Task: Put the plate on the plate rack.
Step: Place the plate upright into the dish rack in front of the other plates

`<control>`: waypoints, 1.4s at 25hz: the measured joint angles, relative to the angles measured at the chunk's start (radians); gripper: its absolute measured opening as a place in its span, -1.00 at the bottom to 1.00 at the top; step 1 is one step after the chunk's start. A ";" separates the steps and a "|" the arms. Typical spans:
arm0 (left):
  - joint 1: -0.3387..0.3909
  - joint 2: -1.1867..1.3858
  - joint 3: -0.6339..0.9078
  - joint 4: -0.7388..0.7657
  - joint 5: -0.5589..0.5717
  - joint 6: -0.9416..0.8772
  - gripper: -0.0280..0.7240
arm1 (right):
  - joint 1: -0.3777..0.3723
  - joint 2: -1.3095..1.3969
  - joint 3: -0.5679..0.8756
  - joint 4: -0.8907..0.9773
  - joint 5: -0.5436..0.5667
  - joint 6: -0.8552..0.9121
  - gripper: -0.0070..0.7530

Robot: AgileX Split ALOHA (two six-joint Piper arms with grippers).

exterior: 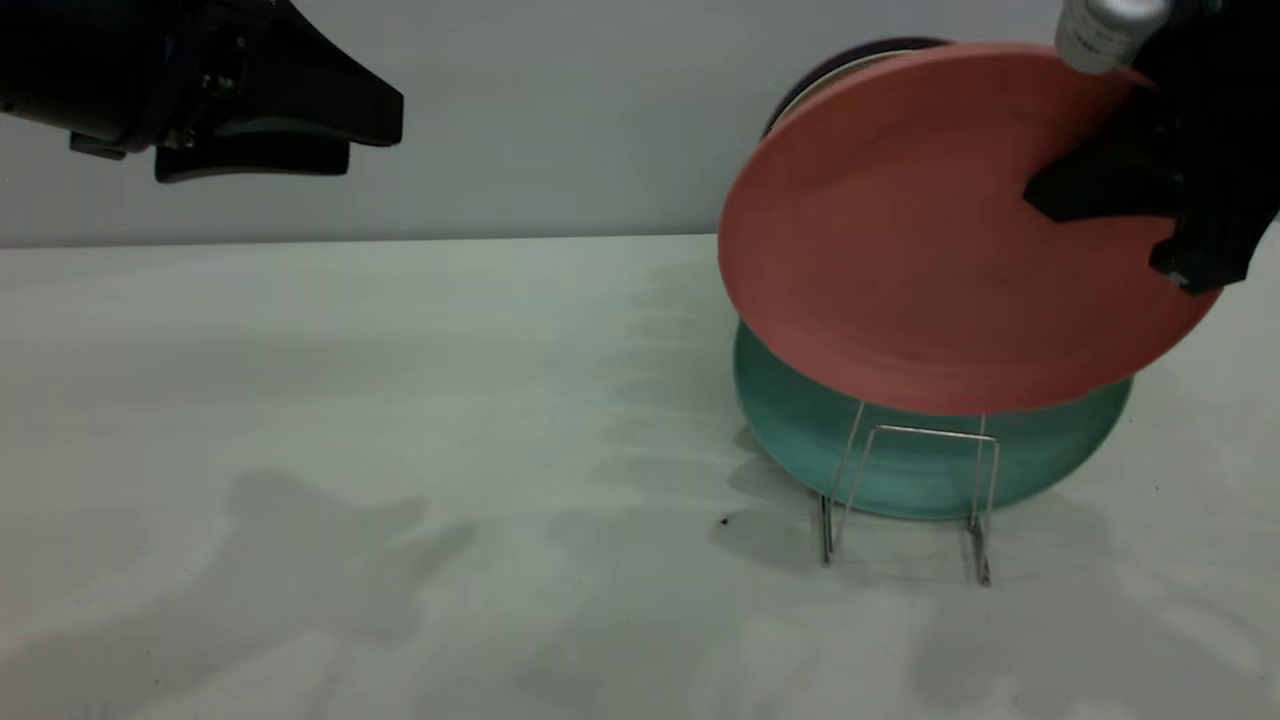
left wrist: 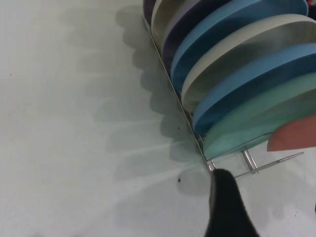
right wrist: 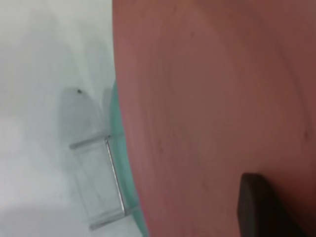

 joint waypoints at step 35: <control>0.000 0.000 0.000 0.000 0.000 0.004 0.30 | 0.000 0.181 -0.046 -0.009 -0.021 0.000 -0.64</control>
